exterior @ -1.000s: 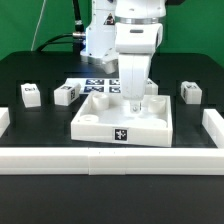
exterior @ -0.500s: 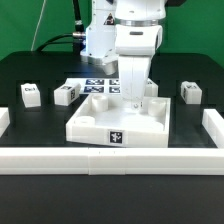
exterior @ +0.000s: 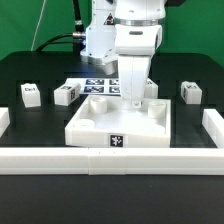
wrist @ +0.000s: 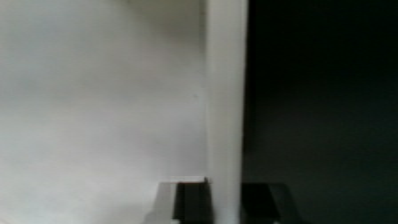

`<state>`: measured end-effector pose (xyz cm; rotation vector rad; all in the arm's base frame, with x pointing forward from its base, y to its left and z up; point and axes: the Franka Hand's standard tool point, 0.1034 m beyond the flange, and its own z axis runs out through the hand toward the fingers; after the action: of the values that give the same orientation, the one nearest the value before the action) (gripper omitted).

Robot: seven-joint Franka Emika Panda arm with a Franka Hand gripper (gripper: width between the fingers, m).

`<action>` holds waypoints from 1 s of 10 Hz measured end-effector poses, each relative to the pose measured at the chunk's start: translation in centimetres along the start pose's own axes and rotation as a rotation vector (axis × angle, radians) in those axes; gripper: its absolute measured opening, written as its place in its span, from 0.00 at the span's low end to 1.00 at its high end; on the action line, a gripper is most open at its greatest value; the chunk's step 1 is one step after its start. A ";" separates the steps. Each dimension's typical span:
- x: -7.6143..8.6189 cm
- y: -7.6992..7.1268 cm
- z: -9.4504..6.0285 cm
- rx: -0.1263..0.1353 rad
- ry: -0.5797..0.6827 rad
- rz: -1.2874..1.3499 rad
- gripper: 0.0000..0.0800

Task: Assemble one leg

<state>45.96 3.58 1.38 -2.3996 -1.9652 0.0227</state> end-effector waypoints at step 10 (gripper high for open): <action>2.3 2.2 -0.1 -0.015 -0.001 -0.167 0.07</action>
Offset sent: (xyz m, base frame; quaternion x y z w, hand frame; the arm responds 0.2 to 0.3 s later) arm 0.0000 0.0000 0.0000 0.0000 0.0000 0.0000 1.0000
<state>48.61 5.38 1.37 -2.2350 -2.1662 0.0035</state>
